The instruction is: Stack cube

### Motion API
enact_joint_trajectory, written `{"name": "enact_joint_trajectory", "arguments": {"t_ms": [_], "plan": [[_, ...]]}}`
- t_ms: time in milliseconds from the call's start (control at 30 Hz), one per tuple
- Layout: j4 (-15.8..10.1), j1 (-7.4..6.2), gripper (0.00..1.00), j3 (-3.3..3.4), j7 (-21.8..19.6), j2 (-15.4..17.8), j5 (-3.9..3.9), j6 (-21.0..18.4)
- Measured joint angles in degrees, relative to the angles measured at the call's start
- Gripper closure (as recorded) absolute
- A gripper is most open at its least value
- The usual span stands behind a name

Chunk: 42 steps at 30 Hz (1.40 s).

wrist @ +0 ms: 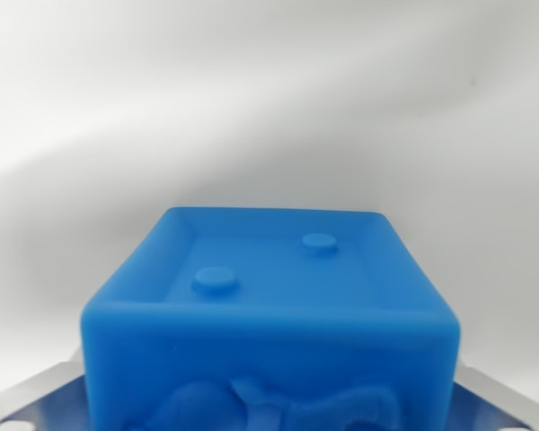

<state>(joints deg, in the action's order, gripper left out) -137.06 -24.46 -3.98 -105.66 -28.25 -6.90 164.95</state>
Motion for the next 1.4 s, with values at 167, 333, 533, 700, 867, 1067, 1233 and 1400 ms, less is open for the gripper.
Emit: {"name": "enact_joint_trajectory", "arguments": {"t_ms": [167,333,533,700,867,1067,1233,1400], "plan": [[0.00,0.00,1.00,0.01,0.00,0.00,0.00,0.00],[0.00,0.00,1.00,0.01,0.00,0.00,0.00,0.00],[0.00,0.00,1.00,0.01,0.00,0.00,0.00,0.00],[-0.02,0.00,1.00,0.01,0.00,0.13,0.00,-0.05],[-0.17,0.07,1.00,-0.06,0.03,0.71,0.01,-0.39],[-0.52,0.31,1.00,-0.32,0.08,1.96,0.07,-1.15],[-0.88,0.53,1.00,-0.59,0.16,3.23,0.18,-2.12],[-1.20,0.76,1.00,-0.92,0.31,4.67,0.44,-3.21]]}}
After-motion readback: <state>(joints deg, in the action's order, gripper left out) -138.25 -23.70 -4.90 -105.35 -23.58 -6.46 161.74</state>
